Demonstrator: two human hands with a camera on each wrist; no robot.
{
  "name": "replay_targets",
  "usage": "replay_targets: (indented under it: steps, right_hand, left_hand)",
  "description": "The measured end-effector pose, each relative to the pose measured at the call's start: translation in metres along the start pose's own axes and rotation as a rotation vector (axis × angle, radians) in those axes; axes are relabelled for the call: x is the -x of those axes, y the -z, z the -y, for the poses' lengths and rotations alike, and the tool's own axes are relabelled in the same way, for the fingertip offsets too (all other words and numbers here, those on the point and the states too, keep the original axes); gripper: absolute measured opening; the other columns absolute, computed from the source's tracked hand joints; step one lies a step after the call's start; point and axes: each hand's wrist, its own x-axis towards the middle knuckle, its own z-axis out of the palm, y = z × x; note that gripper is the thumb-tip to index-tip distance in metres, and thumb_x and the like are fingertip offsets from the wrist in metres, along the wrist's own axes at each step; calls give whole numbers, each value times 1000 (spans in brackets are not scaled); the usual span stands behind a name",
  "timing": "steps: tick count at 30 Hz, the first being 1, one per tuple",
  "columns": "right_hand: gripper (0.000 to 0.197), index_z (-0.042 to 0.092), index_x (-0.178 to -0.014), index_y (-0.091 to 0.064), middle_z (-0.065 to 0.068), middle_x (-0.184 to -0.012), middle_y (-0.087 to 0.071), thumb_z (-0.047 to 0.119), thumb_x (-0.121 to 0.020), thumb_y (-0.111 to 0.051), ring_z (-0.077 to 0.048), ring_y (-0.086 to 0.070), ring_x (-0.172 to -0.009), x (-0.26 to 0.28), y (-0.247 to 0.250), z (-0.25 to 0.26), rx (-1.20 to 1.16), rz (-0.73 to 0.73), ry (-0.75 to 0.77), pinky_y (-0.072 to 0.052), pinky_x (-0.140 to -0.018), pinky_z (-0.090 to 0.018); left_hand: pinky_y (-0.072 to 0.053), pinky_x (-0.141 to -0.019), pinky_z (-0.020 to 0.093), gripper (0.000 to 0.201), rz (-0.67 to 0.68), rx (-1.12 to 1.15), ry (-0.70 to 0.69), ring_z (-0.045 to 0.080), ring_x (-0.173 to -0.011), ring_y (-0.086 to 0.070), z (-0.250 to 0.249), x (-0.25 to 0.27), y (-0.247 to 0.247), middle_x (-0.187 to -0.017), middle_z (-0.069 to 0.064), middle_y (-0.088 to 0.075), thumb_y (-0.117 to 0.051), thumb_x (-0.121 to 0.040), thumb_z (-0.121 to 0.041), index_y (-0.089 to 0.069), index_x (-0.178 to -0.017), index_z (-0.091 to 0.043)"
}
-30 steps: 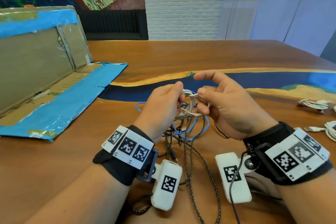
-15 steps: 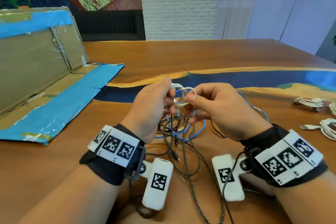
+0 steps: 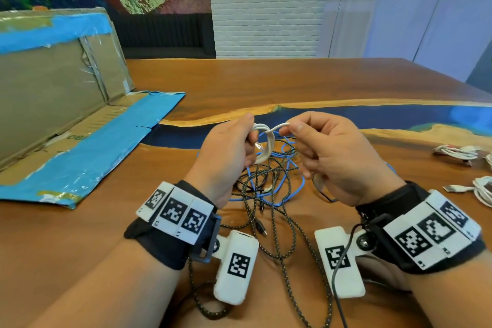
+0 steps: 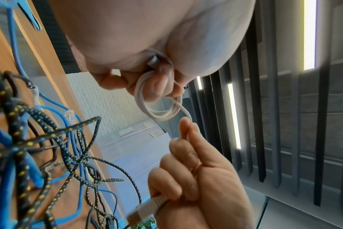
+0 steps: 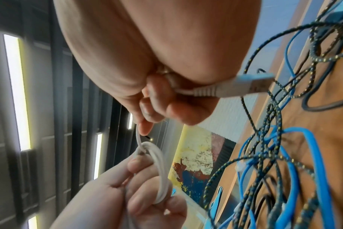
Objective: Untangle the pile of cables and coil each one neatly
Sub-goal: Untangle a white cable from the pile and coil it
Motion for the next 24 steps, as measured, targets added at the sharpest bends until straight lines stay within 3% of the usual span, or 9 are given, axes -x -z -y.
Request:
replay_targets:
  steps: [2, 4, 7, 10, 13, 17, 21, 24]
  right_hand:
    - [18, 7, -97, -75, 11, -50, -46, 16, -101, -60, -5, -36, -40, -1, 5, -1, 157, -65, 68, -32, -42, -17]
    - [12, 13, -96, -78, 8, -53, -58, 16, -97, -67, -4, -47, -45, -2, 6, -2, 236, -104, 143, -38, -47, -13]
    - [12, 16, -96, -80, 0, -79, -78, 9, -94, -70, -12, -71, -71, 0, 2, -3, 205, -78, 213, -54, -64, -20]
    - [12, 12, -102, -80, 0, -93, -80, 11, -93, -71, -16, -74, -92, 0, -3, -5, 242, -64, 242, -60, -81, -30]
    - [10, 9, -97, -80, -7, -88, -79, 10, -90, -74, -28, -76, -86, 1, -4, -6, 137, -70, 211, -64, -77, -39]
    - [4, 5, -89, -77, -16, -83, -77, 4, -85, -76, -28, -76, -75, 3, -6, -4, 18, -121, 167, -63, -67, -34]
    - [19, -1, -105, -74, -27, -96, -74, 9, -92, -64, -45, -72, -93, 0, -6, -9, -77, -42, 112, -61, -85, -49]
    - [23, -1, -110, -72, -27, -98, -74, 10, -89, -71, -46, -72, -96, 1, -11, -8, -47, -16, 119, -58, -92, -55]
  left_hand:
    - [-26, -50, 24, 45, 36, 69, 20, 16, -55, -20, -2, 1, 1, -61, 1, -26, -39, -109, -31, -47, -69, -13]
    - [-21, -51, 24, 47, 113, 228, 57, 15, -56, -15, -5, 4, 2, -59, -3, -23, -37, -110, -32, -46, -68, -14]
    - [-13, -58, 30, 47, 234, 451, 100, 11, -49, -18, -7, 9, -2, -56, -6, -23, -34, -108, -35, -44, -67, -14]
    - [-9, -64, 33, 47, 288, 538, 108, 10, -48, -19, -6, 13, -9, -56, -5, -22, -35, -106, -38, -45, -67, -14]
    - [-21, -58, 28, 47, 268, 487, 73, 13, -52, -23, -5, 14, -13, -58, -3, -22, -32, -108, -36, -44, -69, -13]
    - [-30, -60, 29, 44, 193, 358, -12, 15, -53, -31, -5, 15, -17, -59, -2, -27, -31, -109, -33, -43, -72, -12]
    - [-38, -59, 26, 45, 103, 278, -79, 15, -53, -35, -5, 12, -16, -55, -5, -33, -30, -110, -34, -45, -73, -13]
    - [-39, -57, 24, 43, 81, 230, -105, 14, -53, -38, -3, 11, -16, -54, -7, -41, -30, -111, -32, -45, -75, -12]
